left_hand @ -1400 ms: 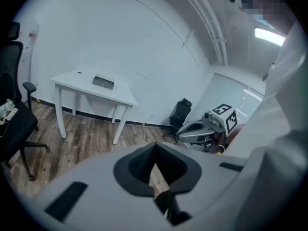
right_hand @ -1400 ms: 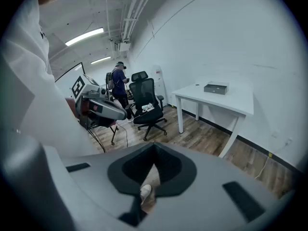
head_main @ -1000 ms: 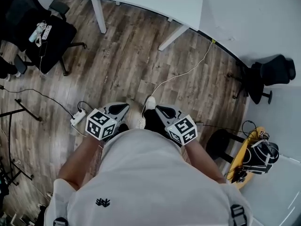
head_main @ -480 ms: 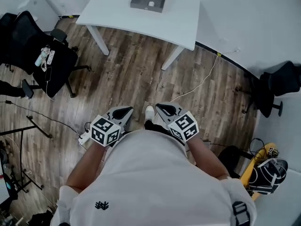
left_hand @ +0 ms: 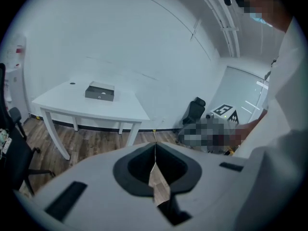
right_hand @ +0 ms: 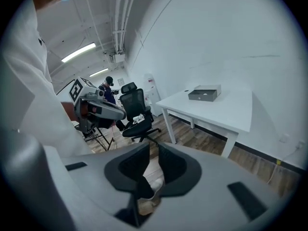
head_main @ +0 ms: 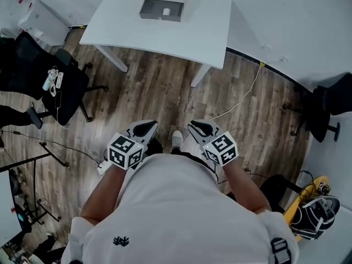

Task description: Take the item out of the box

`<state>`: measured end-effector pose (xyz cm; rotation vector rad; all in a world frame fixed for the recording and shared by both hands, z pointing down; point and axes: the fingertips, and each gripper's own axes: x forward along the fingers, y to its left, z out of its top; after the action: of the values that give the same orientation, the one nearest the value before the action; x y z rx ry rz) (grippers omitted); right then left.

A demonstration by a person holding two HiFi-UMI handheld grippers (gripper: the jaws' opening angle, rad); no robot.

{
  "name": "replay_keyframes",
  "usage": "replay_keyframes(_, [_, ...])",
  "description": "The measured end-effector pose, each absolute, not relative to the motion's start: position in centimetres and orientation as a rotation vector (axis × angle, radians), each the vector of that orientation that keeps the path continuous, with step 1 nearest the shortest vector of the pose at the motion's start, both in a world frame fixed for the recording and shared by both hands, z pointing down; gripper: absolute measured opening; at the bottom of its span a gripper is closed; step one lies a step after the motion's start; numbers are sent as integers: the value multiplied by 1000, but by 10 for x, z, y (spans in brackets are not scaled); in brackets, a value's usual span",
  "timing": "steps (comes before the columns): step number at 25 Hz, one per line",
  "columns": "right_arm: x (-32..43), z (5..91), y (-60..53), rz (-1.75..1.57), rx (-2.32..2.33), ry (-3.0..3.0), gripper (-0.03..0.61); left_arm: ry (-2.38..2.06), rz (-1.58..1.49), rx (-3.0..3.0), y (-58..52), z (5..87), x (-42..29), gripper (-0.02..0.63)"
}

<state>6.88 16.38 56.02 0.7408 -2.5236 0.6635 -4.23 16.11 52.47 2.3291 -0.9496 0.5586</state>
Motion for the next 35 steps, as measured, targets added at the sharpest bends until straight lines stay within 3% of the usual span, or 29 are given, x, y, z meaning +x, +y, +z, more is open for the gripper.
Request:
replay_keyframes(4, [68, 562, 139, 729, 820, -2509, 54, -894, 576, 2328, 131, 533, -46, 38])
replay_keyframes(19, [54, 551, 9, 766, 1116, -2361, 40, -707, 571, 2445, -66, 525, -64, 43])
replay_keyframes(28, [33, 548, -52, 763, 1070, -2379, 41, -830, 605, 2390, -172, 542, -81, 74])
replay_keyframes(35, [56, 545, -126, 693, 965, -2437, 41, -995, 669, 2307, -265, 554, -77, 97])
